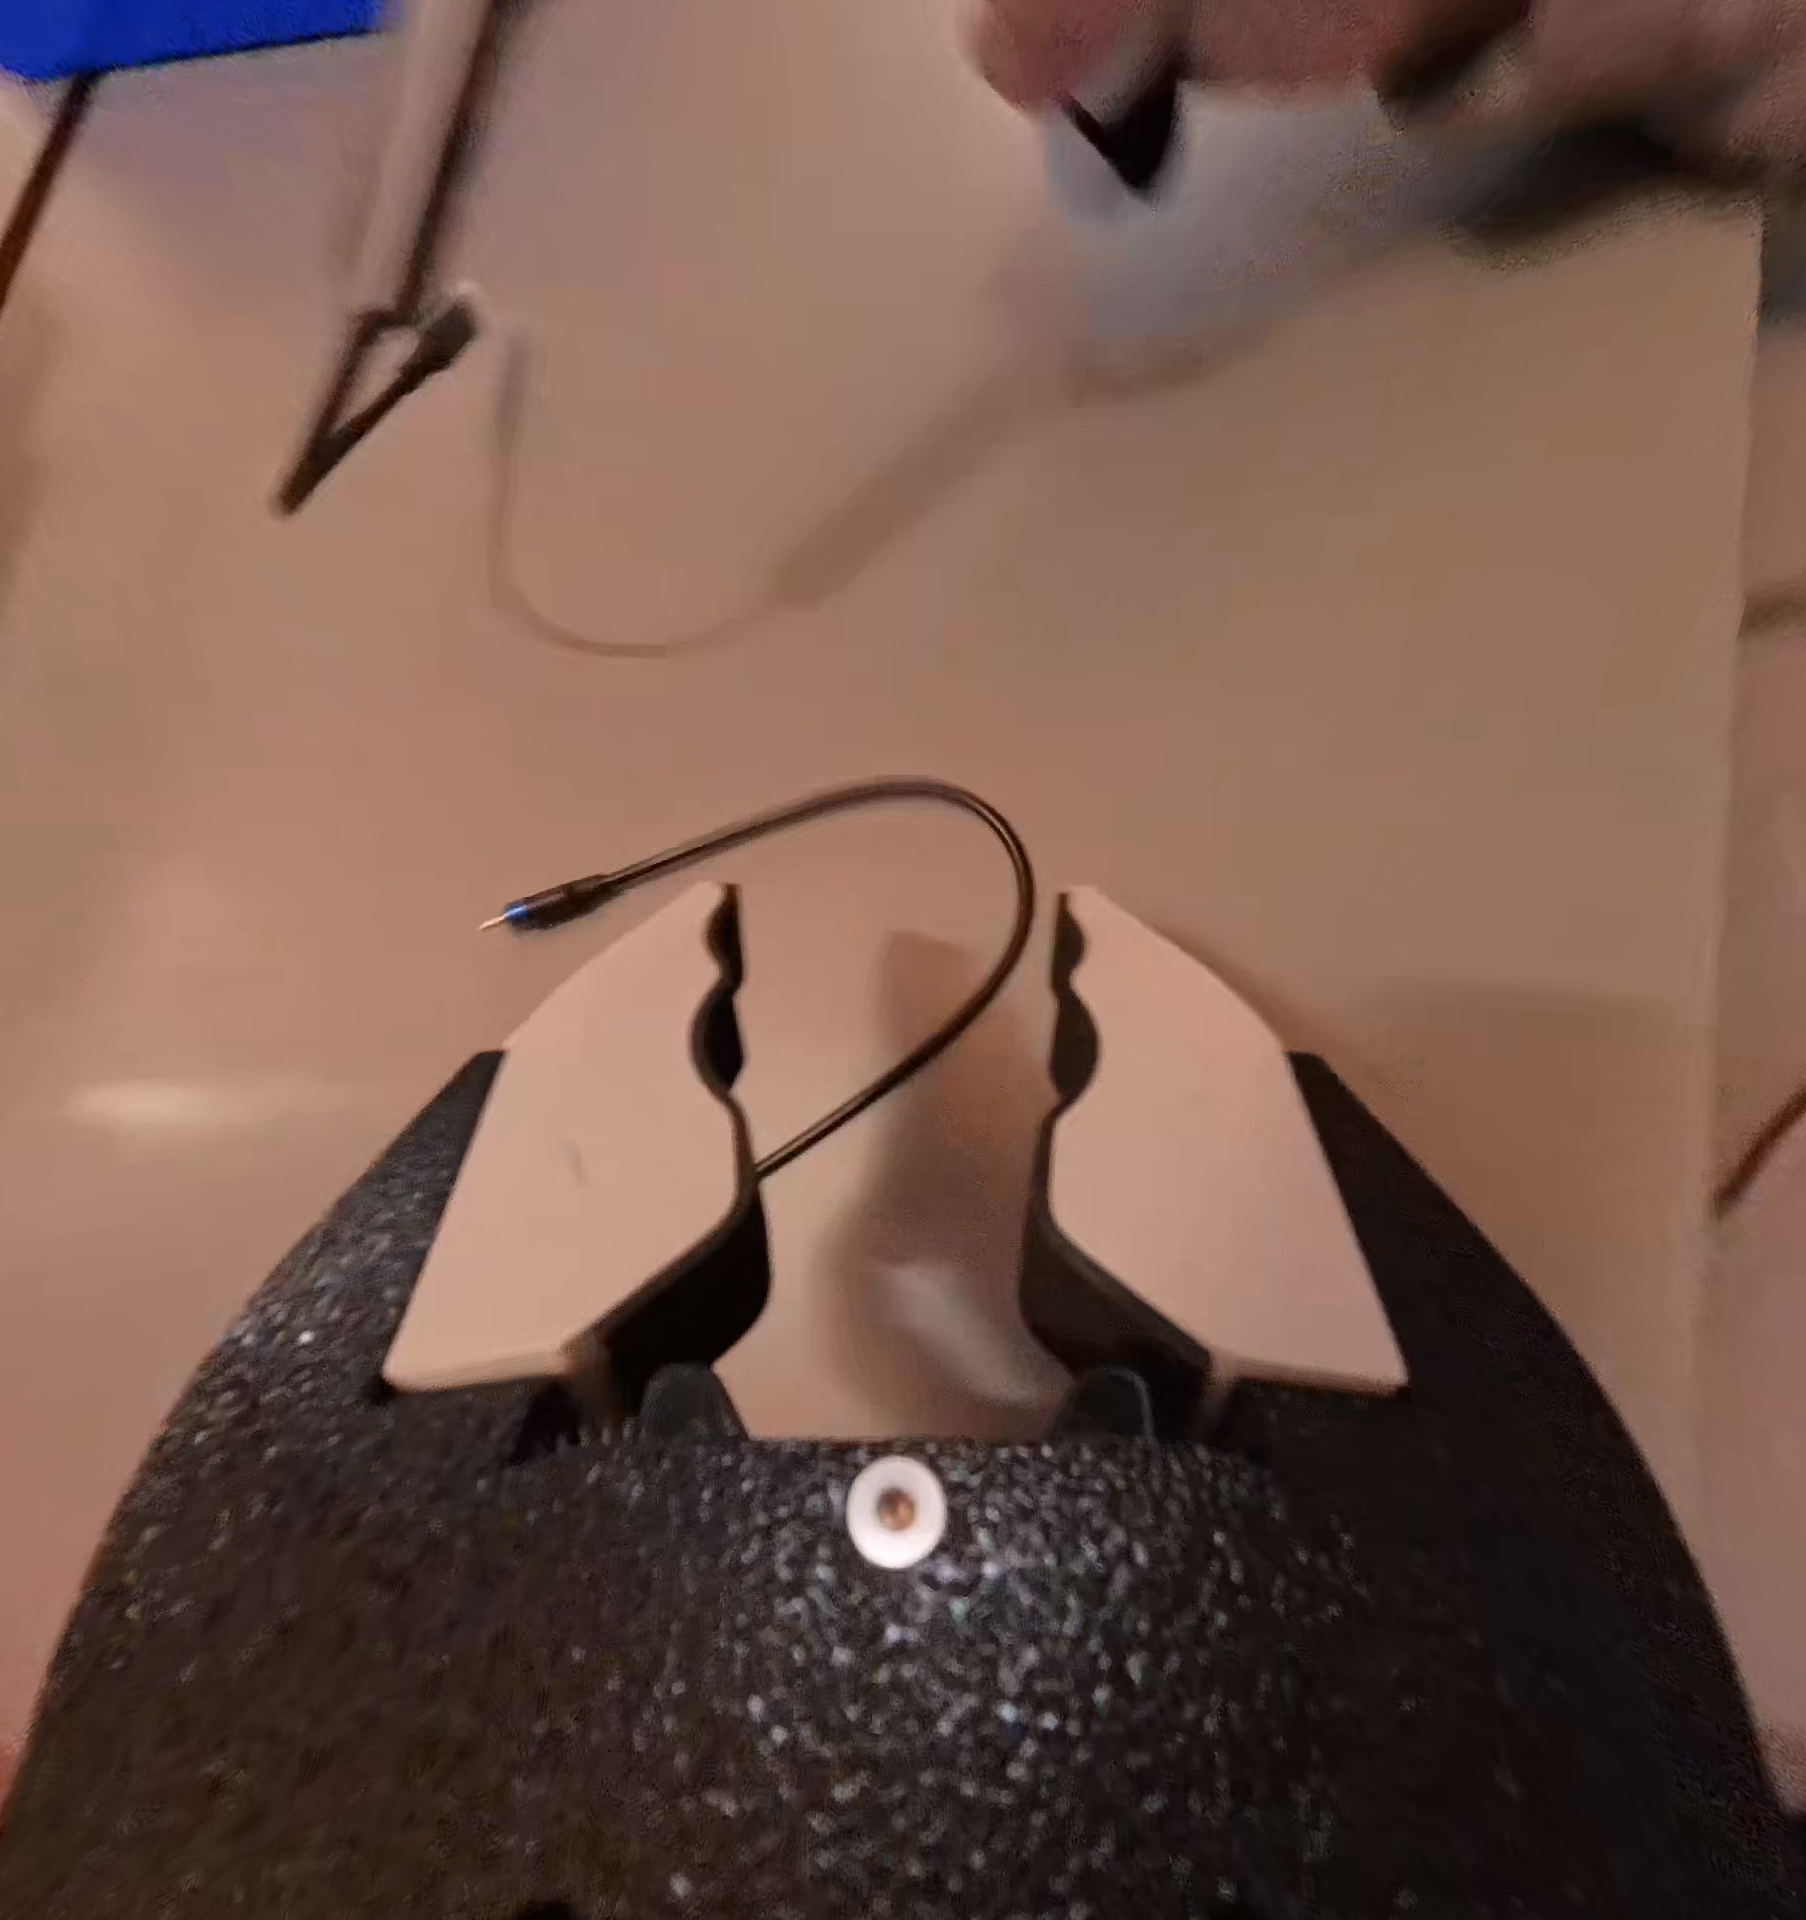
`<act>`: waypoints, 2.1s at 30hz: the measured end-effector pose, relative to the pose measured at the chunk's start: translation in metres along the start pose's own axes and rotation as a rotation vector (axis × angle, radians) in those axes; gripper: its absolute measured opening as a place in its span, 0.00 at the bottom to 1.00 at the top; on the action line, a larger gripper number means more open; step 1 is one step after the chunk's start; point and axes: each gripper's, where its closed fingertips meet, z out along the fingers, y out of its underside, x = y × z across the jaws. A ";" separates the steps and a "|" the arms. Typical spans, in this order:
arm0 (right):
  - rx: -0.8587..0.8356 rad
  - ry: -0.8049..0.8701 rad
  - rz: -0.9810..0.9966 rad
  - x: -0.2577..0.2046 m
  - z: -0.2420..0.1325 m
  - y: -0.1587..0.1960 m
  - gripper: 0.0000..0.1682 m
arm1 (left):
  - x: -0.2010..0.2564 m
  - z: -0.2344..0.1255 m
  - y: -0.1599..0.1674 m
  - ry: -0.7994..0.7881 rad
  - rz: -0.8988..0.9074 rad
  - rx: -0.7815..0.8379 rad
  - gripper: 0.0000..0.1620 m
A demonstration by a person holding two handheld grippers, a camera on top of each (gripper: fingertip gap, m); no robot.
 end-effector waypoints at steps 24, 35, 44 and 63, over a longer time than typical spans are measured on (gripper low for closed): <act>-0.036 -0.129 -0.046 -0.031 -0.007 0.010 0.15 | -0.063 -0.007 -0.134 0.629 -1.351 0.964 0.07; -0.150 -0.094 -0.152 -0.035 -0.001 0.033 0.21 | -0.068 -0.002 -0.124 0.565 -1.428 0.786 0.06; -0.119 0.005 -0.139 -0.024 -0.001 0.032 0.15 | -0.066 0.010 -0.126 0.561 -1.483 0.760 0.06; -0.046 0.044 0.227 0.010 -0.011 0.024 0.15 | -0.083 -0.014 -0.114 0.244 -1.179 0.798 0.13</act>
